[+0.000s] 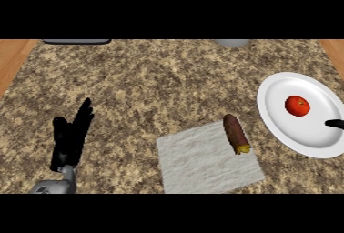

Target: Pick the tomato from the placemat and place it in the plate

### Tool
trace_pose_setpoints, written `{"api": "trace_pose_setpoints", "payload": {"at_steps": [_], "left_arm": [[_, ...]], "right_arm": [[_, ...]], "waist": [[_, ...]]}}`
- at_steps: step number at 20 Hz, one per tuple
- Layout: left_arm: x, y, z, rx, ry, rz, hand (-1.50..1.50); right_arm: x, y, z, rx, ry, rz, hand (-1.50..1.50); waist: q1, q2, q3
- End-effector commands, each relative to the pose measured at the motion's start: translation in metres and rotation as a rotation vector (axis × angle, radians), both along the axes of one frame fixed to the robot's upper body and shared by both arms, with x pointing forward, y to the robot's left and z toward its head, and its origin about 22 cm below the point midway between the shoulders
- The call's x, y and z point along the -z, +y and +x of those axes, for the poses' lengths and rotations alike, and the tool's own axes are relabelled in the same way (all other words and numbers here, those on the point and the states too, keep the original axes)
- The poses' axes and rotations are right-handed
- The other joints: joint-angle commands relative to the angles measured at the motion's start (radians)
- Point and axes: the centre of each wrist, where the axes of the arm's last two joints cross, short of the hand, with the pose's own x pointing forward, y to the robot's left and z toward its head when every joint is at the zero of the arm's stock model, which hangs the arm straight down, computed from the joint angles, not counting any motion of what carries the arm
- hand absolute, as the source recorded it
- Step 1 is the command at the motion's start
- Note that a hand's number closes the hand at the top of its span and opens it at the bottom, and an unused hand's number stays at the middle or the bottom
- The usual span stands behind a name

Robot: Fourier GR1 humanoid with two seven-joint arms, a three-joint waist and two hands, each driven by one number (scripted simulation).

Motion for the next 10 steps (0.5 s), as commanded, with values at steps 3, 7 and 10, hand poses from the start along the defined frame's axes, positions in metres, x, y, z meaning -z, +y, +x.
{"api": "trace_pose_setpoints", "payload": {"at_steps": [3, 7, 10], "left_arm": [[0.02, 0.005, -0.004, 0.001, 0.006, -0.014, 0.0], [0.008, 0.007, -0.004, 0.001, -0.003, 0.014, 0.0], [0.004, -0.005, -0.005, -0.002, 0.013, 0.002, 0.0]], "right_arm": [[0.018, 0.01, 0.001, 0.013, -0.002, -0.035, -1.5], [0.008, 0.017, 0.008, 0.05, 0.032, -0.09, -1.5], [0.026, 0.006, -0.009, 0.076, 0.046, -0.099, -1.5]], "waist": [[0.003, 0.002, 0.0], [-0.006, -0.003, -0.001], [0.002, 0.001, 0.0]]}}
